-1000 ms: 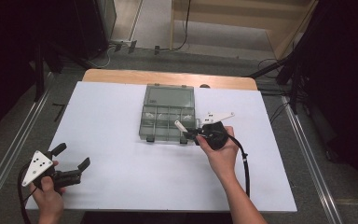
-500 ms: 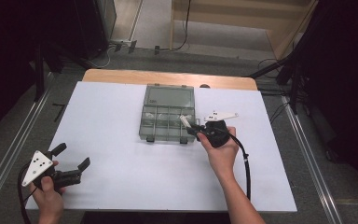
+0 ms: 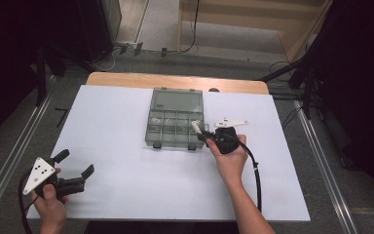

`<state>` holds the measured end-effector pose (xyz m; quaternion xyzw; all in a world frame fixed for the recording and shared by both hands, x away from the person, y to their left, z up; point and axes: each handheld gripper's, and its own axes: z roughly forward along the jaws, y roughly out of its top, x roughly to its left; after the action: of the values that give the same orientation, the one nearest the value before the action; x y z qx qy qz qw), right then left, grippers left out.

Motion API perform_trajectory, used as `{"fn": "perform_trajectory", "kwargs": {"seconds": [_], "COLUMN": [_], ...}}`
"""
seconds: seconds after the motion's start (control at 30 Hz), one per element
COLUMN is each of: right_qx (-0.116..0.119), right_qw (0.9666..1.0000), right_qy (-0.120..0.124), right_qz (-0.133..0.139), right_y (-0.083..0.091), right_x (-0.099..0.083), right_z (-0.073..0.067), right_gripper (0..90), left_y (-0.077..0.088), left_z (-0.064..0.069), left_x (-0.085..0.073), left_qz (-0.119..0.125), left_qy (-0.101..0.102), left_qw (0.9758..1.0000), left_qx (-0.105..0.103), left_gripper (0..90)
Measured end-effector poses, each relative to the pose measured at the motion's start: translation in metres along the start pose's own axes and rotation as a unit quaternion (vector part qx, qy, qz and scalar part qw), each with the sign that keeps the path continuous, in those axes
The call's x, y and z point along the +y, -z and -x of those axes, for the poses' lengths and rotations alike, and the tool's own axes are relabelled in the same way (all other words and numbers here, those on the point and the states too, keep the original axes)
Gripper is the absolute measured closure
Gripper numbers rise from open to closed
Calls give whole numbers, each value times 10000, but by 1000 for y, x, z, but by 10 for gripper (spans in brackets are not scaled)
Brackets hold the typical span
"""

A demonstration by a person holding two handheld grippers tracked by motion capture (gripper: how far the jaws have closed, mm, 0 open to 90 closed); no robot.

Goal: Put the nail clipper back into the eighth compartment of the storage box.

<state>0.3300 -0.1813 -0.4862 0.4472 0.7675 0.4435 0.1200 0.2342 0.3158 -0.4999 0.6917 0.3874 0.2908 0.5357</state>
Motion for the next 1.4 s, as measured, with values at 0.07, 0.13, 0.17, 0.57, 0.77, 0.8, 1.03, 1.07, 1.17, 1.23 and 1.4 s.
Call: {"fn": "perform_trajectory", "kwargs": {"seconds": [0.07,0.13,0.17,0.57,0.77,0.8,1.03,1.07,1.17,1.23,1.4], "right_qx": [-4,-23,-33,-114,30,30,175,175,115,-15,-48], "right_qw": [10000,10000,10000,9999,10000,10000,9994,9994,9988,9985,9970], "right_qy": [-29,-18,-17,-19,-58,-58,55,55,50,84,70], "right_qz": [25,27,24,-107,10,10,308,308,482,550,766], "right_y": [-2,-2,-4,-11,-8,-8,5,5,13,15,31], "right_x": [0,0,0,-3,-4,-4,-7,-7,-14,-15,-23], "right_z": [1,1,1,0,1,1,1,1,3,2,8], "right_gripper": [791,791,790,789,586,586,234,234,134,132,0], "left_y": [0,0,0,0,0,0,0,0,0,0,0], "left_z": [0,0,0,0,0,0,0,0,0,0,1], "left_x": [0,0,0,0,0,0,0,0,0,0,0], "left_qz": [0,0,-1,-7,-3,-3,-4,-4,-22,-23,-17], "left_qy": [1,0,-1,-6,-6,-6,-6,-6,-32,-34,-42], "left_qw": [10000,10000,10000,10000,10000,10000,10000,10000,10000,10000,10000], "left_qx": [1,1,5,1,0,0,4,4,2,2,0], "left_gripper": [0,0,0,0,0,0,0,0,0,0,0]}}
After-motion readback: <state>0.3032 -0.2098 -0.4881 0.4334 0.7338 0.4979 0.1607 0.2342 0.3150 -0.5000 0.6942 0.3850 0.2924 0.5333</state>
